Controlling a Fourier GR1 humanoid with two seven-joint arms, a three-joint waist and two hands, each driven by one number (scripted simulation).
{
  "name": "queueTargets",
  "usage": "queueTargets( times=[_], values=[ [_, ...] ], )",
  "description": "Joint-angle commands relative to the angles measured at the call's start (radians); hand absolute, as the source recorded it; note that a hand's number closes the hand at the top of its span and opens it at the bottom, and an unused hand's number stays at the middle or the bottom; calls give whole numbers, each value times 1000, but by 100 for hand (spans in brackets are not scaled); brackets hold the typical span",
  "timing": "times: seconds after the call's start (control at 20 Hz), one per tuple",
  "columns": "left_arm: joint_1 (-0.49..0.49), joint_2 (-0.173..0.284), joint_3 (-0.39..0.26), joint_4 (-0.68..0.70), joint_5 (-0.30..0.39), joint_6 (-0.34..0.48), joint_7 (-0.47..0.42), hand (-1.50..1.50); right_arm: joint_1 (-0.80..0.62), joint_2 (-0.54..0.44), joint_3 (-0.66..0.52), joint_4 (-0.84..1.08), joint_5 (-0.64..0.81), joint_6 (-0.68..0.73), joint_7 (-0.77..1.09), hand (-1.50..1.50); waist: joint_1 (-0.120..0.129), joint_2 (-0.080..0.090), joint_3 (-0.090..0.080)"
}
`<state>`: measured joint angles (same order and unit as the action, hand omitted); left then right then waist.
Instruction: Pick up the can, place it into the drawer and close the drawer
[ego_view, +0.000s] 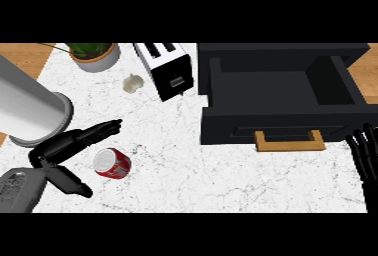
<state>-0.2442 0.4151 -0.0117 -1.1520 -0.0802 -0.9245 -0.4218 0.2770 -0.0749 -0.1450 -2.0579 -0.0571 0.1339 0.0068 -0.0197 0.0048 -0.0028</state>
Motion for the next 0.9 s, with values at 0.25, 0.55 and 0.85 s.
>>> queueTargets(
  times=[0.25, 0.55, 0.85],
  values=[
    [-51, 88, -103, 174, -79, -68, -345, -150, -73, -3, -8, 21, 25, -30, 28, -150, 5, 3, 0],
    [-131, 79, -182, 347, -126, 37, -435, -150, -65, 6, -7, 47, 8, -8, -16, -150, -15, 8, -1],
    [-156, 75, -248, 475, -142, 84, -496, -150, -42, 6, 4, -5, 7, -2, 21, -150, -16, 6, -1]
  ],
)
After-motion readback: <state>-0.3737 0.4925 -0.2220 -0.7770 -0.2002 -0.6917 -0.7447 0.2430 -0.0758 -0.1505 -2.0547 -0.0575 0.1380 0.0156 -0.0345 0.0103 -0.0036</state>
